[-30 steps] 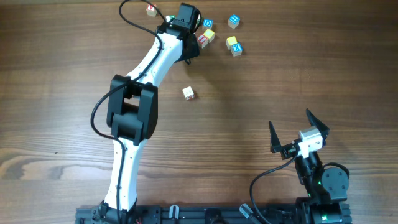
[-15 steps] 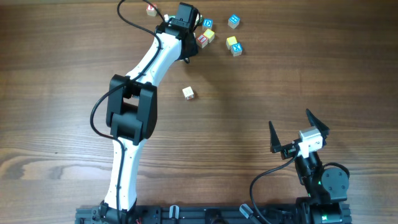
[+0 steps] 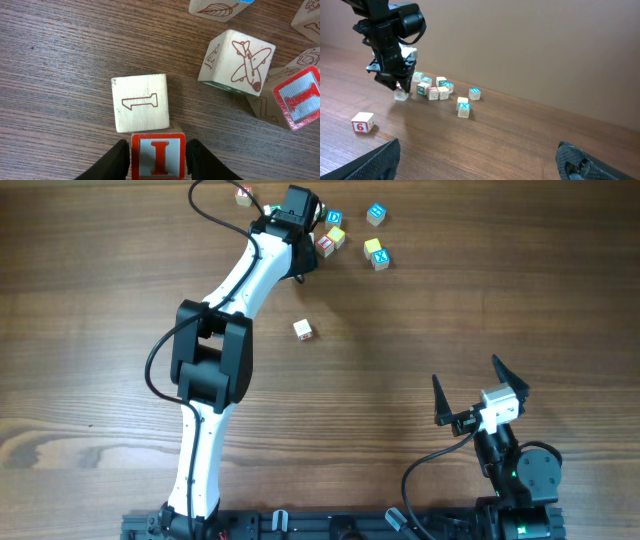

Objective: Form a circle
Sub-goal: 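Close the left gripper on the red 'I' block and lift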

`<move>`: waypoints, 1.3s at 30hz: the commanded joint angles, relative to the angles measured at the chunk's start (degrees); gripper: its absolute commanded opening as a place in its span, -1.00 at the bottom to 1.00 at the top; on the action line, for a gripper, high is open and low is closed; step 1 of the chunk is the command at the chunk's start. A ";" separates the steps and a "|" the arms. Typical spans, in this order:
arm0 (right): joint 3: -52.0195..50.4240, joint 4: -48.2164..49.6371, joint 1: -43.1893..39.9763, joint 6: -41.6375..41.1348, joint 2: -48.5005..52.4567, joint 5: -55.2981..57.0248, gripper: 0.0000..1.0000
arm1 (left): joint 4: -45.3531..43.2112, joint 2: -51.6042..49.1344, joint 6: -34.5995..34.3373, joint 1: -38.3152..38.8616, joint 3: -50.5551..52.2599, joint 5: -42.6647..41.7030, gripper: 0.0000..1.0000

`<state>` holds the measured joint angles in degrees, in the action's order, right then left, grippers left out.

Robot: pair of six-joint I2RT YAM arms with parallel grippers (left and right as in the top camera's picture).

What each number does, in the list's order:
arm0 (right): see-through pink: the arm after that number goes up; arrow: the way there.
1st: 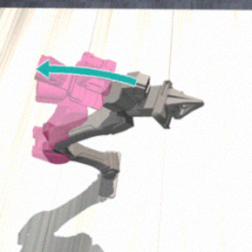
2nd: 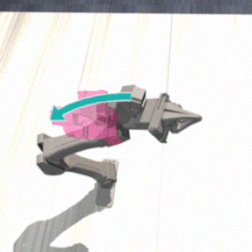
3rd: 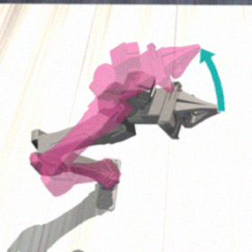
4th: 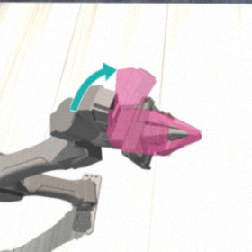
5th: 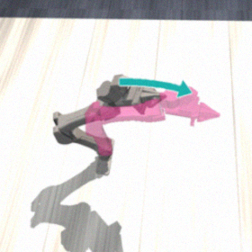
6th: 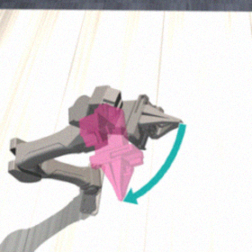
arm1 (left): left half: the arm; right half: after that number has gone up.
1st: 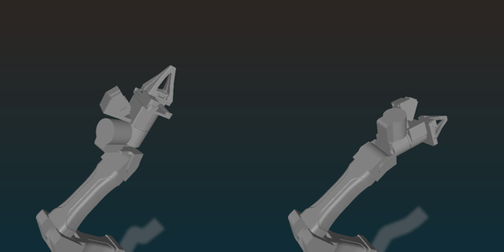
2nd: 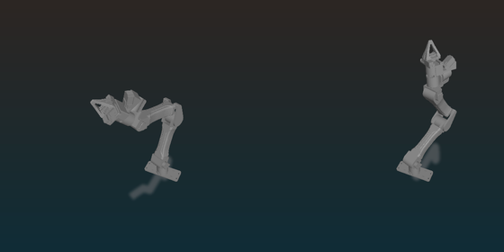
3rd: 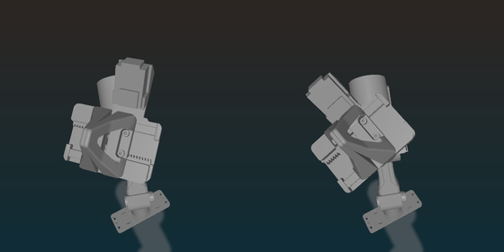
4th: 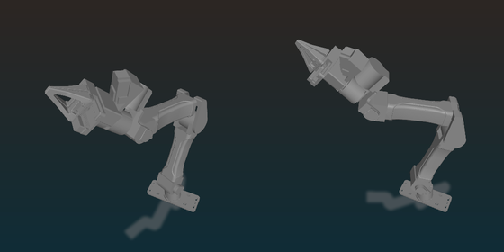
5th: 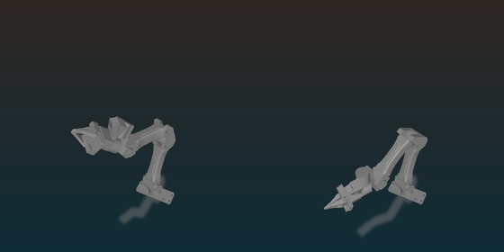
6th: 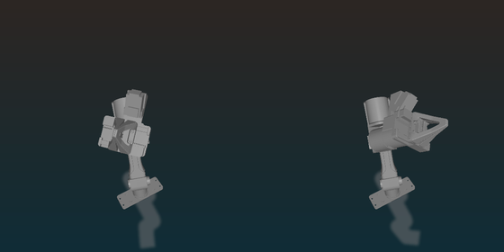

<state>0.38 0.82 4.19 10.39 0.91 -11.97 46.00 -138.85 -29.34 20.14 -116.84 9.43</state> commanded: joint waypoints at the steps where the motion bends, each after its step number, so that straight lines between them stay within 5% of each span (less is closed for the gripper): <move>1: -0.09 0.13 -0.02 0.13 -0.09 -0.07 1.00 | -0.20 -0.72 0.48 -0.35 0.70 1.18 -0.24; 15: -0.09 0.13 -0.02 0.15 -0.09 -0.07 0.99 | -0.17 -0.70 0.72 -0.13 0.68 1.14 -0.29; 24: -0.09 0.13 -0.02 0.13 -0.09 -0.07 0.99 | 2.01 6.01 6.73 2.32 0.68 0.50 -0.38; 39: -0.09 0.13 -0.02 0.15 -0.09 -0.07 1.00 | 22.73 9.31 6.69 11.72 0.70 -2.75 -0.40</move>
<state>0.38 0.82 4.19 10.39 0.91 -11.97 67.07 -130.17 -23.31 29.58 -116.46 7.44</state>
